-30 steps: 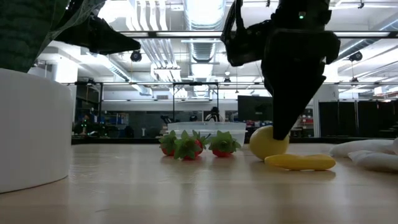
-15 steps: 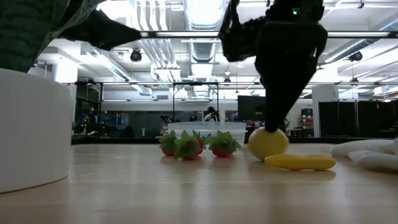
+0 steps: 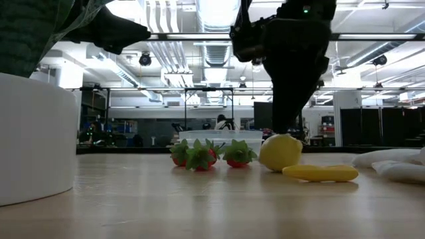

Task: Pick and placing Produce into tupperware
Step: Put the lemon into the bin

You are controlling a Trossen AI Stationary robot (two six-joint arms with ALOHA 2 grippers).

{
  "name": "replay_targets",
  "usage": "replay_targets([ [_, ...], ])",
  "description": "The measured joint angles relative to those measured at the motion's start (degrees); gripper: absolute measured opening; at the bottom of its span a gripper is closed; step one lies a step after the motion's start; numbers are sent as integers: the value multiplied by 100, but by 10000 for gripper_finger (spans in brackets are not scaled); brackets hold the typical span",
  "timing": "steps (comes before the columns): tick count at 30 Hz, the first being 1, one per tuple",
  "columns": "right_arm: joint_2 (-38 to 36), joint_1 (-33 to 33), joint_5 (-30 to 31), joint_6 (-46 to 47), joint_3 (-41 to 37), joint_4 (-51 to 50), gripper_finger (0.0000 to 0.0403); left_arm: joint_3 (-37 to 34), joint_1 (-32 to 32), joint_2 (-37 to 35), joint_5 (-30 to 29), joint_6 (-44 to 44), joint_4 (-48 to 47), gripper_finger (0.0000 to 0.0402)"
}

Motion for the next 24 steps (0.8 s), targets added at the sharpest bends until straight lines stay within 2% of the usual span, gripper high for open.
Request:
replay_targets([
  [24,-2,-228,1,13,-429,183,233,0,0,0,2,2,-20,121],
])
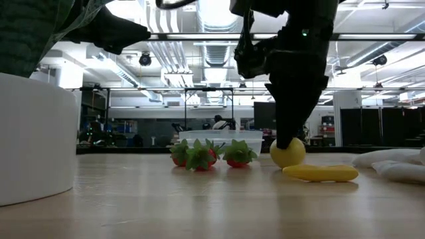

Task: Pick and placing Produce into tupperware
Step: Put the lemon into the bin

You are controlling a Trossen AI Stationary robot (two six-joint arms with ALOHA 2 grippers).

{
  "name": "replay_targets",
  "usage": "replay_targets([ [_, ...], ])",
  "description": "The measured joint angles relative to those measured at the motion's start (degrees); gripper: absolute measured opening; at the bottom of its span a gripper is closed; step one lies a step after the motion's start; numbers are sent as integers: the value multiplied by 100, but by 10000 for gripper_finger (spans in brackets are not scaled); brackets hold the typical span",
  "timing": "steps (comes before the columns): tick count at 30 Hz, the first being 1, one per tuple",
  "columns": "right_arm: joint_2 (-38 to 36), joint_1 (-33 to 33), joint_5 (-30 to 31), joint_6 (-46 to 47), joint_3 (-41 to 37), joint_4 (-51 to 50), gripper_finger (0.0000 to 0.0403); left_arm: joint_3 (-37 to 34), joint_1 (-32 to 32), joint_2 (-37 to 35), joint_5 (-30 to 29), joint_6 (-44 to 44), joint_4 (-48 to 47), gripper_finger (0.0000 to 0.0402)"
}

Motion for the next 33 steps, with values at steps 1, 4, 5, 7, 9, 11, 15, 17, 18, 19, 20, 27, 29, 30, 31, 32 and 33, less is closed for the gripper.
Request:
replay_targets([
  [1,1,-4,-1,0,-12,2,233,0,0,0,0,0,2,121],
  [4,2,-8,-3,-4,-17,15,233,0,0,0,0,0,2,121],
  [5,2,-6,-4,-4,-19,11,233,0,0,0,0,0,2,121],
  [7,2,-6,-5,-7,-23,13,233,0,0,0,0,0,2,121],
  [9,2,-6,-5,-7,-26,15,233,0,0,0,0,0,2,121],
  [11,2,-6,-7,-11,-39,24,233,0,0,0,0,0,2,121],
  [15,2,-19,-9,-15,-98,25,233,0,0,0,0,0,-2,121],
  [17,2,-21,-28,-17,-114,22,233,0,0,0,0,0,-7,121],
  [18,2,-23,-36,-17,-116,22,233,0,0,0,0,0,-7,121],
  [19,2,-23,-42,-19,-116,22,233,0,0,0,0,0,-7,121],
  [20,2,-23,-42,-20,-118,18,233,0,0,0,0,0,-8,121],
  [27,4,-21,-59,-22,-139,-2,233,0,-2,0,0,0,-11,121],
  [29,3,-23,-129,-22,-174,2,231,0,0,0,0,0,-11,121],
  [30,-1,-29,-157,-23,-201,6,230,0,0,0,0,0,-15,121],
  [31,-7,-28,-165,-22,-233,17,228,0,-1,0,0,0,-15,121],
  [32,-11,-28,-167,-22,-260,31,226,0,0,0,1,0,-15,121],
  [33,-17,-28,-173,-22,-290,27,225,0,0,0,0,0,-15,121],
])
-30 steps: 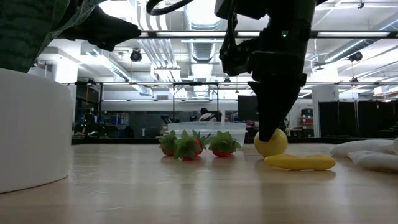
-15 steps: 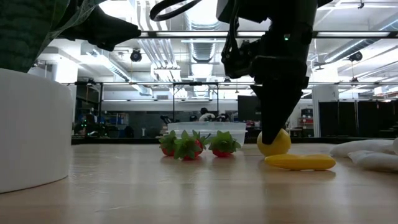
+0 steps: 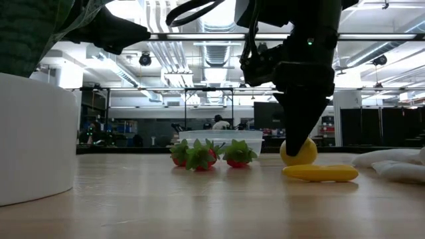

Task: Pick and placing Produce into tupperware
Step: Put the lemon into the bin

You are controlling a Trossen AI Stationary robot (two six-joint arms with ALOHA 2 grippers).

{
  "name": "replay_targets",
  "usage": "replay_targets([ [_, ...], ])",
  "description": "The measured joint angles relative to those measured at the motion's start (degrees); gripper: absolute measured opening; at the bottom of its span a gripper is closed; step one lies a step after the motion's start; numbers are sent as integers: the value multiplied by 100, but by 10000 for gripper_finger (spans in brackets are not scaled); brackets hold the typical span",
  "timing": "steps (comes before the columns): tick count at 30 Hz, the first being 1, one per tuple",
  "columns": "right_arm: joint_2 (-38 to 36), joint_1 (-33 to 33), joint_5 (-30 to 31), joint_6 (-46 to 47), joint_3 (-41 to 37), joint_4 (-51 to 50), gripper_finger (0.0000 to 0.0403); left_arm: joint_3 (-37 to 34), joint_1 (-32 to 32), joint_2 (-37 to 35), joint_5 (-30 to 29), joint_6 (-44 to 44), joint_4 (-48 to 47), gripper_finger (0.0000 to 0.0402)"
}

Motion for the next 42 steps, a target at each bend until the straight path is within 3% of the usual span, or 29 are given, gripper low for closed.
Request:
replay_targets([
  [11,9,0,2,2,-44,-20,220,0,0,0,0,0,-2,121],
  [19,19,0,7,-1,42,-63,196,0,0,0,0,0,-2,121],
  [37,61,0,-79,-96,320,-330,192,0,0,0,0,0,-4,121],
  [42,41,0,-65,-260,467,-402,152,0,0,-2,0,0,-4,121],
])
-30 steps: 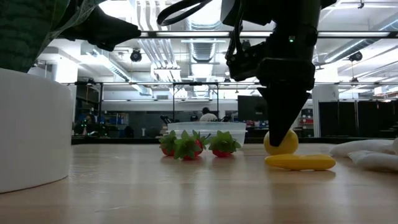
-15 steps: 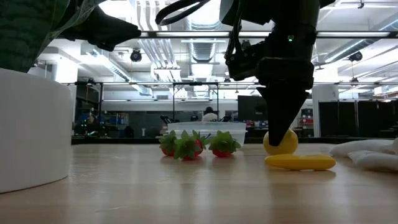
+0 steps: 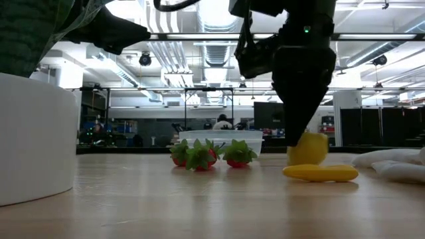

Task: Pick and placing Produce into tupperware
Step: Put the lemon into the bin

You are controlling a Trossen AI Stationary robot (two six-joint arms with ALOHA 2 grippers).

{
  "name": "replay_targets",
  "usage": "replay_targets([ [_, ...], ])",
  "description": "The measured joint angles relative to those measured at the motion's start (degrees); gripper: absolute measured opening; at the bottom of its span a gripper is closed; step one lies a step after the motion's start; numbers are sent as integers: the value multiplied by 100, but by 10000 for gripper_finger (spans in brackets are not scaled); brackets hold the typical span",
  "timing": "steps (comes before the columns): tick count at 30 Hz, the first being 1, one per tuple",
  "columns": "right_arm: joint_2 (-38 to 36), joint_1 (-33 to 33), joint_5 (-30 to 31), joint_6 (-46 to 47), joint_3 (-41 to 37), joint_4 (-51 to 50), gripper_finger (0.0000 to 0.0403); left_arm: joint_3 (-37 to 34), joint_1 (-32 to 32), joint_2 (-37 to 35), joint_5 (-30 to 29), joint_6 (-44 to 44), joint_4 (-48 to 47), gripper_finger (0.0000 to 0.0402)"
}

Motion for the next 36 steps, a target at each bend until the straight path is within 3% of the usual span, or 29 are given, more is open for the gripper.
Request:
replay_targets([
  [8,4,0,-6,-91,-4,-14,59,0,0,0,0,0,0,121],
  [12,-122,0,258,-231,-3,-129,57,0,-2,0,0,0,0,121],
  [16,-438,1,296,-210,15,-461,96,-2,-2,1,0,0,-7,121],
  [21,-761,79,292,-196,8,-520,179,-2,-2,0,1,0,-22,121],
  [29,-630,74,510,-431,2,-964,308,-7,-2,1,1,-1,-24,121],
  [36,-612,63,841,-265,2,-1813,327,-7,-2,2,0,0,-22,121],
])
